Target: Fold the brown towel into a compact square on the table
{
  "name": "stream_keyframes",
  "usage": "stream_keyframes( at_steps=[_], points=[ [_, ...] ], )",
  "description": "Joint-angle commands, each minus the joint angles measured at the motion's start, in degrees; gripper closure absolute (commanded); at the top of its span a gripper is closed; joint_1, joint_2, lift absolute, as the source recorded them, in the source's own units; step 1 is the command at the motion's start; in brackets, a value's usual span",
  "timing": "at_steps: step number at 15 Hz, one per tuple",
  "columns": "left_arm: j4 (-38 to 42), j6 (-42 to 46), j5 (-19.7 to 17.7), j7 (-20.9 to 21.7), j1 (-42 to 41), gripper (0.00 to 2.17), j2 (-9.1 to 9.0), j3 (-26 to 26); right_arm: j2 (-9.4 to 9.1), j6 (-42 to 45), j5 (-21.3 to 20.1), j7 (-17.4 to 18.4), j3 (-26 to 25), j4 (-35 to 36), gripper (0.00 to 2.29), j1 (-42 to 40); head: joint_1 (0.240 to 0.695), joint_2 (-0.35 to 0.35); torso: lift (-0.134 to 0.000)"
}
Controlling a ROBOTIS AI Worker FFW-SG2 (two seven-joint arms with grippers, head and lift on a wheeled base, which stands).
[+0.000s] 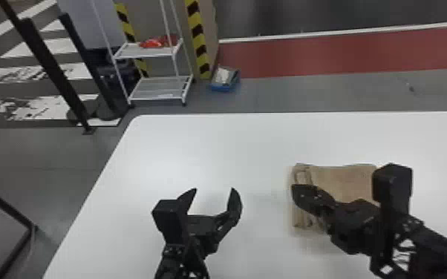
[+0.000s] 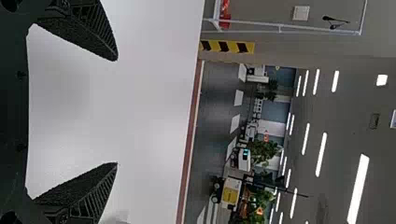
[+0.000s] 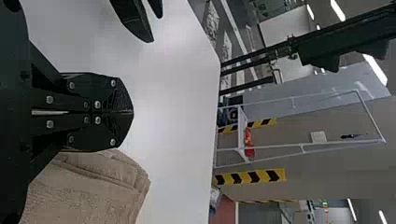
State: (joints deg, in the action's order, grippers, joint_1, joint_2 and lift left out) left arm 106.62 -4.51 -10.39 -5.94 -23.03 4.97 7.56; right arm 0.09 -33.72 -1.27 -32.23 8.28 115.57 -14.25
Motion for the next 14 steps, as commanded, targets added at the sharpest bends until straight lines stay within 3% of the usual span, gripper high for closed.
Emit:
stream_keyframes(
  at_steps=[1, 7, 14],
  points=[
    [0.1, 0.0, -0.1, 0.0, 0.0, 0.07, 0.13, 0.0, -0.14, 1.1, 0.6, 1.6, -2.7, -0.4, 2.04, 1.1, 0.695, 0.192, -0.12],
    [0.3, 0.0, 0.0, 0.1, 0.0, 0.08, 0.22, 0.0, -0.14, -0.2, -0.3, 5.1, -5.7, -8.5, 2.04, 6.9, 0.695, 0.096, -0.12],
    [0.3, 0.0, 0.0, 0.4, 0.3, 0.08, 0.22, 0.0, -0.14, -2.6, -2.7, 3.5, -1.7, -10.4, 2.04, 6.7, 0.695, 0.103, -0.12]
  ],
)
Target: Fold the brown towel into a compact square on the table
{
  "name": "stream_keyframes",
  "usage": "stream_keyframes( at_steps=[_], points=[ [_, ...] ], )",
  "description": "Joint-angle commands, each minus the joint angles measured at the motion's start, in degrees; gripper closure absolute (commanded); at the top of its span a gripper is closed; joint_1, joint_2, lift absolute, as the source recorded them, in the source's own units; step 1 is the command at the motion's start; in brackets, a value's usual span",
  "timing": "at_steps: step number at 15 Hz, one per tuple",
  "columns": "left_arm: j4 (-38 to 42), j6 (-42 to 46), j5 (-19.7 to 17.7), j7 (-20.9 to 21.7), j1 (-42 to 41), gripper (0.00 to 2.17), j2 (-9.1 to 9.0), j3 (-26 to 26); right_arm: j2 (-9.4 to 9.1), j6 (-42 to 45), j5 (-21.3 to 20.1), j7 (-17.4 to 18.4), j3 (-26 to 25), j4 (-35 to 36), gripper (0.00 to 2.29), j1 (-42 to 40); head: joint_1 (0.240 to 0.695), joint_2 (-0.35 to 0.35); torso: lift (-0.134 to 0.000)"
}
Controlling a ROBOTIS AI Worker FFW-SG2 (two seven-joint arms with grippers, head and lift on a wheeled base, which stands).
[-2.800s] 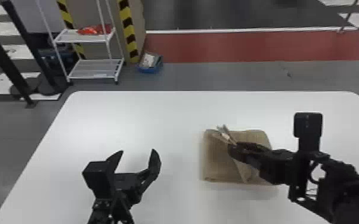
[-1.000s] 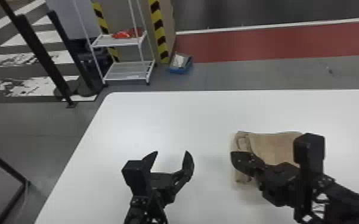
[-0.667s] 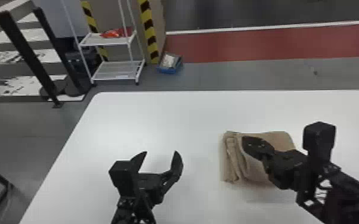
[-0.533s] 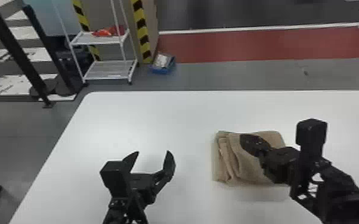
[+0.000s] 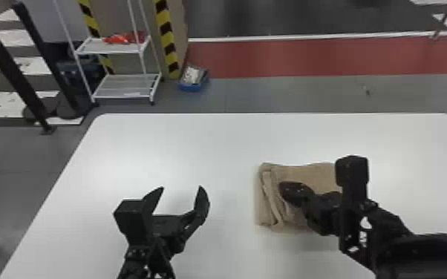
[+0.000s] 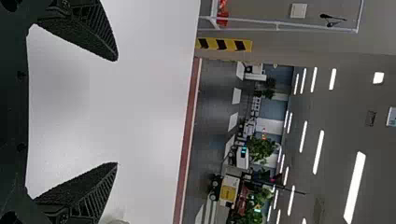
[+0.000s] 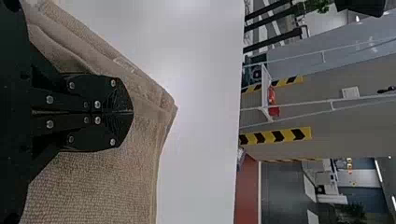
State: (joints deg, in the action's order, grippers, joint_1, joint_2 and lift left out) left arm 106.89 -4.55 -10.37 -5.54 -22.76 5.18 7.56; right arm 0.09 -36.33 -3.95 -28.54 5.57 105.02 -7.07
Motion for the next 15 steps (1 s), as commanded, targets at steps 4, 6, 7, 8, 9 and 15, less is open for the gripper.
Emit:
stream_keyframes(
  at_steps=[4, 6, 7, 8, 9, 15],
  points=[
    [-0.2, 0.0, 0.0, 0.0, 0.2, 0.08, 0.0, 0.0, -0.14, -1.1, -0.4, -3.8, 3.7, 3.1, 2.04, -3.0, 0.695, 0.149, -0.12],
    [-0.4, 0.0, -0.1, -0.2, 0.2, 0.08, 0.0, 0.0, -0.14, -1.1, -0.1, -7.1, 3.8, 5.4, 2.04, -4.7, 0.695, 0.169, -0.12],
    [-0.5, 0.0, -0.1, -0.2, 0.2, 0.08, 0.0, 0.0, -0.14, -1.1, 0.3, -7.6, 3.3, 7.6, 2.04, -5.9, 0.695, 0.177, -0.12],
    [-0.5, 0.0, -0.1, -0.2, 0.2, 0.08, 0.0, 0.0, -0.14, -1.3, 0.5, -7.7, 2.3, 9.8, 2.04, -7.1, 0.695, 0.193, -0.12],
    [-0.5, 0.0, -0.1, -0.2, 0.1, 0.08, 0.0, -0.1, -0.14, -4.1, 0.6, -7.9, 0.5, 12.9, 2.04, -8.3, 0.695, 0.193, -0.12],
    [-1.4, 0.2, -0.4, 0.0, 0.4, 0.08, -0.09, -0.4, -0.14, -24.8, 3.1, -20.2, -16.5, 22.1, 2.04, -12.4, 0.695, 0.099, -0.12]
  ],
)
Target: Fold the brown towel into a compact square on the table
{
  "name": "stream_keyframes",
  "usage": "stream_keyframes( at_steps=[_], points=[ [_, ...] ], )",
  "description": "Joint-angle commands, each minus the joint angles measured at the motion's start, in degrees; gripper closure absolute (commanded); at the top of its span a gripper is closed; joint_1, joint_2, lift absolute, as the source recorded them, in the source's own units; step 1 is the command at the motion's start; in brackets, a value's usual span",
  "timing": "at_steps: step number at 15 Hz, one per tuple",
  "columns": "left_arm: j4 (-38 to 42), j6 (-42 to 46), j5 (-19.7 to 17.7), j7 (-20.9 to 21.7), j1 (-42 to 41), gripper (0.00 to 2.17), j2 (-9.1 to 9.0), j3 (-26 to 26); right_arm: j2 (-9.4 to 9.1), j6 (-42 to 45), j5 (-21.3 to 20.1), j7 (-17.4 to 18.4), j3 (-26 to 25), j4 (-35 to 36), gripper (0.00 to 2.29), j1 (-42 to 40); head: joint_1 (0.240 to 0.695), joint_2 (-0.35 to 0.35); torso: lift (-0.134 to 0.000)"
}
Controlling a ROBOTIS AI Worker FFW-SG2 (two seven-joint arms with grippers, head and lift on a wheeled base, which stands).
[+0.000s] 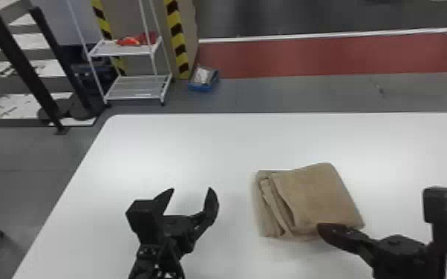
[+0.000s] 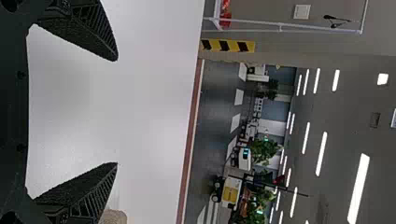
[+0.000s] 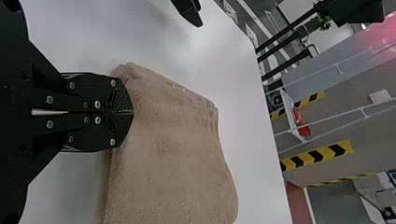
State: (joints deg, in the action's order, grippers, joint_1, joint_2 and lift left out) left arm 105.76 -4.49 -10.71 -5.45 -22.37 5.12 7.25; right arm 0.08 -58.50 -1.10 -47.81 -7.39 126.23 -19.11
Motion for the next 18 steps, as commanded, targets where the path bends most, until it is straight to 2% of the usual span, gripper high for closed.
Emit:
stream_keyframes(
  at_steps=[1, 3, 5, 10, 15, 18],
  points=[
    [-0.6, 0.5, 0.0, 0.0, 0.0, 0.08, -0.11, 0.0, -0.14, -3.2, 0.7, -1.9, -5.3, 0.9, 2.04, -0.3, 0.695, 0.078, -0.12],
    [-0.6, 0.5, 0.0, 0.1, 0.0, 0.08, -0.28, 0.0, -0.14, -3.9, 1.6, -2.2, -7.2, 0.7, 2.04, 0.0, 0.695, 0.044, -0.12],
    [-0.6, 0.7, 0.0, 0.1, 0.0, 0.08, -0.11, 0.0, -0.14, -8.3, -0.5, -2.0, -7.6, -1.3, 2.04, 3.2, 0.695, 0.009, -0.12],
    [-0.6, 0.7, -0.4, 0.2, 0.0, 0.08, 0.07, 0.0, -0.14, -9.3, -6.6, 0.1, -3.3, -10.7, 2.04, 12.9, 0.695, -0.009, -0.12],
    [-0.6, 0.7, -0.6, 0.4, 0.2, 0.08, 0.07, 0.0, -0.14, -8.6, -7.5, 5.8, -0.1, -17.7, 2.04, 20.3, 0.695, -0.005, -0.12],
    [-0.7, 0.7, -0.7, 0.4, 0.2, 0.08, -0.02, 0.0, -0.14, -8.6, -6.8, 5.7, -0.6, -16.5, 2.04, 18.2, 0.695, 0.003, -0.12]
  ],
)
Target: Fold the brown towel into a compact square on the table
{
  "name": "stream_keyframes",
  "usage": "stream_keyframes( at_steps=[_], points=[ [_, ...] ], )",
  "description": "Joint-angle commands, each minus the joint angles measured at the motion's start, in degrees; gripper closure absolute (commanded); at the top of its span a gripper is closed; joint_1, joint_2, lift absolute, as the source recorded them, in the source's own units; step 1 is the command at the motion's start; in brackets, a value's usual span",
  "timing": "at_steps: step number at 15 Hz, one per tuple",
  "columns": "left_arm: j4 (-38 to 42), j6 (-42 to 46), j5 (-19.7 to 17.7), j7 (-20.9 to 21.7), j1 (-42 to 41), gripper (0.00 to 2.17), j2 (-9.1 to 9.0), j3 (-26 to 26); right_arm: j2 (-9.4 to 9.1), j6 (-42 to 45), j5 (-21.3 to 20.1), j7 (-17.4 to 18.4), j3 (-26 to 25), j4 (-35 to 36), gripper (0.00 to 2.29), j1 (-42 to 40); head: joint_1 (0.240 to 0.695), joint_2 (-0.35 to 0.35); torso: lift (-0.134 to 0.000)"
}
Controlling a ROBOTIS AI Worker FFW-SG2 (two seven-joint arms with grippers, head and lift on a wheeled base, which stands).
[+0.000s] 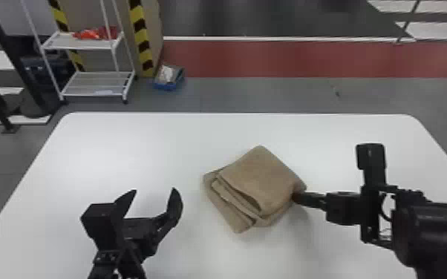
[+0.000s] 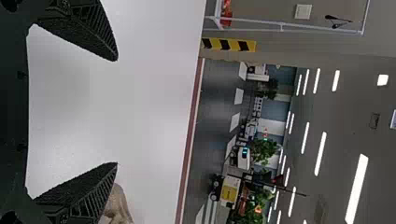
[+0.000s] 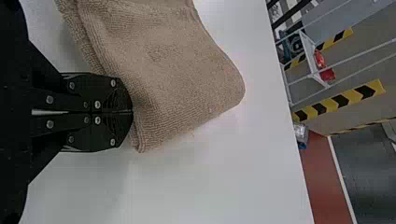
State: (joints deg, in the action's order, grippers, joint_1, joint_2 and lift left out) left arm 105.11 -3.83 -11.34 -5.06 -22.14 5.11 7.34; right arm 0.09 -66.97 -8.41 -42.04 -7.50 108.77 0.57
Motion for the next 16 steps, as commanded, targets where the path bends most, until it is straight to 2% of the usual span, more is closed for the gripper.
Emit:
stream_keyframes(
  at_steps=[1, 3, 5, 7, 12, 16],
  points=[
    [-0.3, 0.0, -0.1, 0.0, 0.0, 0.08, -0.01, -0.2, -0.14, -0.3, 1.0, -0.1, -1.4, 3.0, 2.04, -3.3, 0.695, 0.005, -0.12],
    [-1.0, 0.0, -0.1, 0.1, 0.4, 0.08, -0.01, -0.2, -0.14, -0.7, 3.1, 0.0, -3.3, 7.1, 2.04, -6.6, 0.695, 0.002, -0.12],
    [-1.6, -0.2, -0.1, 0.1, 1.1, 0.08, -0.1, 0.2, -0.14, -0.8, 3.8, 0.2, -4.5, 7.9, 2.04, -6.8, 0.695, -0.006, -0.12],
    [-2.0, -0.2, 0.0, 0.1, 1.5, 0.08, -0.1, 0.4, -0.14, -0.8, 3.4, 0.5, -3.9, 6.0, 2.04, -4.6, 0.695, -0.018, -0.12],
    [-2.0, -0.4, -0.2, 0.1, 1.7, 0.08, 0.07, 0.3, -0.14, 0.0, 2.2, 4.8, 0.0, -4.5, 2.04, 4.2, 0.695, -0.02, -0.12],
    [-2.5, -0.9, -0.3, 0.8, 3.1, 0.08, 0.07, 0.4, -0.14, 4.6, 3.0, 8.6, 2.4, -6.2, 2.04, 5.9, 0.695, -0.003, -0.12]
  ],
)
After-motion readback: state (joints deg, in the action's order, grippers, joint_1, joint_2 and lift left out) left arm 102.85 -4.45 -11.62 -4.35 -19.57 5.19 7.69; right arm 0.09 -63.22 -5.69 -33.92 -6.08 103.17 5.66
